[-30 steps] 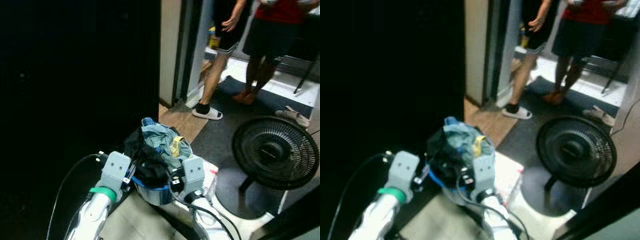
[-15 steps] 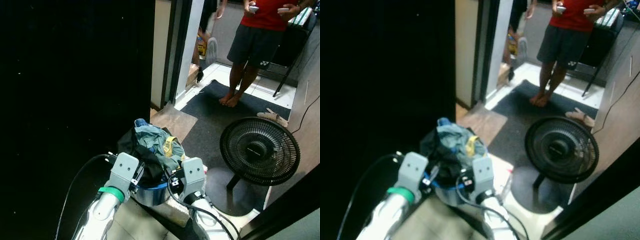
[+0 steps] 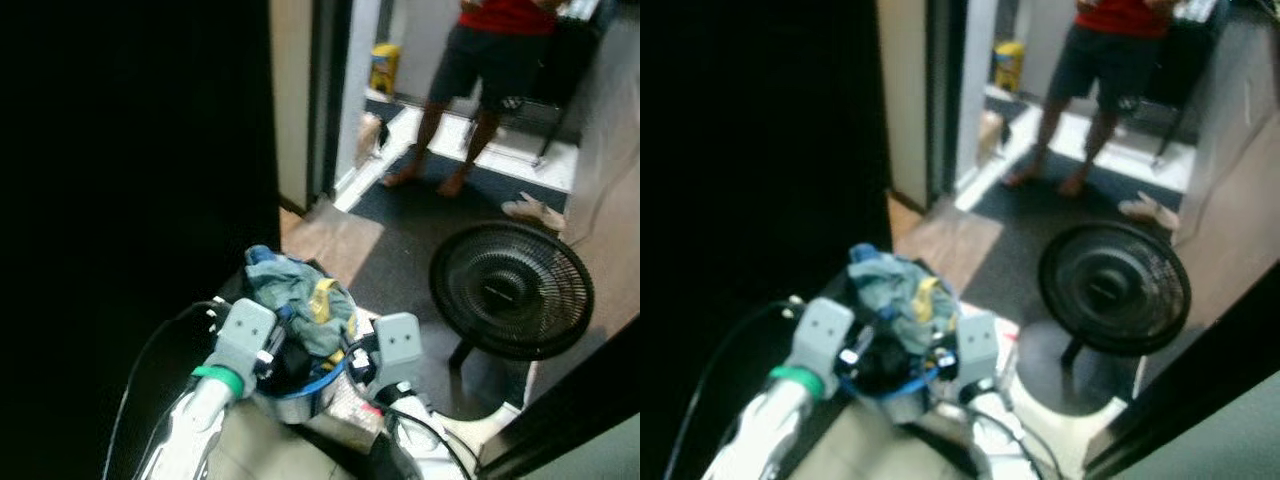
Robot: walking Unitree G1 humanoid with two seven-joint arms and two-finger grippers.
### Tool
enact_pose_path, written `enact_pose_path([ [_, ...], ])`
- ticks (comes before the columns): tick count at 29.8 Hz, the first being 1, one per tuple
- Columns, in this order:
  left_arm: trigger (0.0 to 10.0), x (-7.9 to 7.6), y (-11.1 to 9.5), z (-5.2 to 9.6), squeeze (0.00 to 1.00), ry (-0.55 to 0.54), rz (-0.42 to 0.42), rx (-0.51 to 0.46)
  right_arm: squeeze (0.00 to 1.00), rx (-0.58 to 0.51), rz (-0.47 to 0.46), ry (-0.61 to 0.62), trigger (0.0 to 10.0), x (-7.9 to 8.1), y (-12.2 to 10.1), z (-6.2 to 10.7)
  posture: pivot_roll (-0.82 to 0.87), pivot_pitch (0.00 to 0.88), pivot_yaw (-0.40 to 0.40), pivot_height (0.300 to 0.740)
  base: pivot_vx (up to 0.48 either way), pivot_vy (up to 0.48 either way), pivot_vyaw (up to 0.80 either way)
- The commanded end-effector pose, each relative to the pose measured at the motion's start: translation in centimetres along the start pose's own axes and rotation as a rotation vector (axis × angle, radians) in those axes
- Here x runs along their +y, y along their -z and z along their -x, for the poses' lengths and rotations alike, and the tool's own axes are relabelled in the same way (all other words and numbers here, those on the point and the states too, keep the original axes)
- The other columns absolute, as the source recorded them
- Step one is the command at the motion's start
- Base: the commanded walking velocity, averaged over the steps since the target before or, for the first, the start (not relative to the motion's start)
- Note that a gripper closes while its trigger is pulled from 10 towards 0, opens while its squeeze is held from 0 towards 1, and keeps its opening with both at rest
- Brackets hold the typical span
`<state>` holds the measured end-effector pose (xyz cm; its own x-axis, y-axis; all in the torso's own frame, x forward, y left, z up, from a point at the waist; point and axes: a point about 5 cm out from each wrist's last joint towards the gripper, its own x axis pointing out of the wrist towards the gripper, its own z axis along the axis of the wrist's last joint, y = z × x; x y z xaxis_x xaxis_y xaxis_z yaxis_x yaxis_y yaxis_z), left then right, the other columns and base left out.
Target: Clothes washing
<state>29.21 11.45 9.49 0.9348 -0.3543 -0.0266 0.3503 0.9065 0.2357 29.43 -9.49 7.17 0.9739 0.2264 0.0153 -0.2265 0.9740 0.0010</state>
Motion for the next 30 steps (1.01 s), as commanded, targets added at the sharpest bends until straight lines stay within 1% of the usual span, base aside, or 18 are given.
enact_pose_path([
  [1,10.0,0.3,0.5,0.6,0.00,-0.008,-0.018,0.020,0.00,0.016,-0.019,-0.003,10.0,0.3,0.2,0.0,0.01,0.066,0.047,0.740,0.454,0.000,0.00],
  [2,10.0,0.7,0.7,0.9,0.00,-0.023,-0.025,0.026,0.00,0.017,-0.022,-0.023,10.0,0.8,0.3,-0.2,0.04,0.063,0.034,0.740,0.450,0.000,0.00],
  [4,10.0,1.2,0.9,1.3,0.00,-0.037,-0.033,0.031,0.00,0.019,-0.023,-0.041,10.0,1.5,0.3,-0.2,0.04,0.063,0.034,0.740,0.450,0.000,0.00],
  [5,10.0,1.8,1.1,1.7,0.00,-0.065,-0.032,0.046,0.00,0.021,-0.016,-0.057,10.0,1.9,0.3,-0.4,0.06,0.078,0.025,0.740,0.349,0.000,0.00],
  [8,10.0,2.0,1.1,1.7,0.00,-0.085,-0.028,0.055,0.00,0.019,-0.014,-0.072,10.0,1.8,0.1,-0.7,0.06,0.078,0.025,0.740,0.116,0.000,0.00],
  [9,10.0,2.3,1.2,1.9,0.00,-0.098,-0.032,0.062,0.00,0.018,-0.004,-0.090,10.0,2.0,-0.1,-0.9,0.07,0.082,0.017,0.740,0.000,0.000,0.00],
  [12,10.0,2.5,1.2,2.3,0.00,-0.115,-0.042,0.066,0.00,0.033,0.013,-0.107,10.0,1.3,0.1,-1.2,0.11,0.100,-0.009,0.740,0.000,0.000,0.00],
  [15,10.0,2.2,1.2,2.3,0.00,-0.121,-0.036,0.069,0.00,0.039,0.026,-0.117,10.0,0.8,0.2,-1.1,0.10,0.092,-0.011,0.740,0.000,0.000,0.00],
  [16,10.0,1.8,1.1,2.2,0.00,-0.112,-0.034,0.069,0.00,0.043,0.043,-0.118,10.0,0.4,0.3,-1.0,0.09,0.073,0.006,0.740,0.000,0.000,0.00],
  [17,10.0,1.5,1.1,2.1,0.00,-0.104,-0.033,0.068,0.00,0.045,0.055,-0.117,10.0,0.1,0.4,-1.0,0.09,0.073,0.006,0.740,0.000,0.000,0.00],
  [18,10.0,1.5,1.1,2.1,0.00,-0.104,-0.033,0.068,0.00,0.045,0.055,-0.117,10.0,0.1,0.4,-1.0,0.09,0.073,0.006,0.740,0.000,0.000,0.00],
  [20,10.0,0.6,1.7,1.8,0.00,-0.049,-0.048,0.080,0.00,0.053,0.073,-0.081,10.0,-0.8,0.6,-1.0,0.08,0.061,0.013,0.740,0.000,0.000,0.00],
  [21,10.0,0.6,1.7,1.8,0.00,-0.049,-0.048,0.080,0.00,0.053,0.073,-0.081,10.0,-0.8,0.6,-1.0,0.08,0.061,0.013,0.740,0.000,0.000,0.00],
  [23,10.0,0.4,2.1,1.6,0.00,0.001,-0.051,0.099,0.00,0.048,0.050,-0.047,10.0,-0.5,0.5,-1.2,0.07,0.053,0.016,0.740,0.000,0.000,0.00],
  [26,10.0,0.9,2.4,1.6,0.00,0.045,-0.063,0.127,0.00,0.043,0.037,-0.052,10.0,0.2,0.5,-1.3,0.06,0.043,0.043,0.740,0.000,0.000,0.00],
  [30,10.0,1.2,2.7,1.7,0.00,0.055,-0.082,0.142,0.00,0.046,0.031,-0.045,10.0,0.1,0.7,-1.2,0.05,0.043,0.044,0.740,0.000,0.000,0.00],
])
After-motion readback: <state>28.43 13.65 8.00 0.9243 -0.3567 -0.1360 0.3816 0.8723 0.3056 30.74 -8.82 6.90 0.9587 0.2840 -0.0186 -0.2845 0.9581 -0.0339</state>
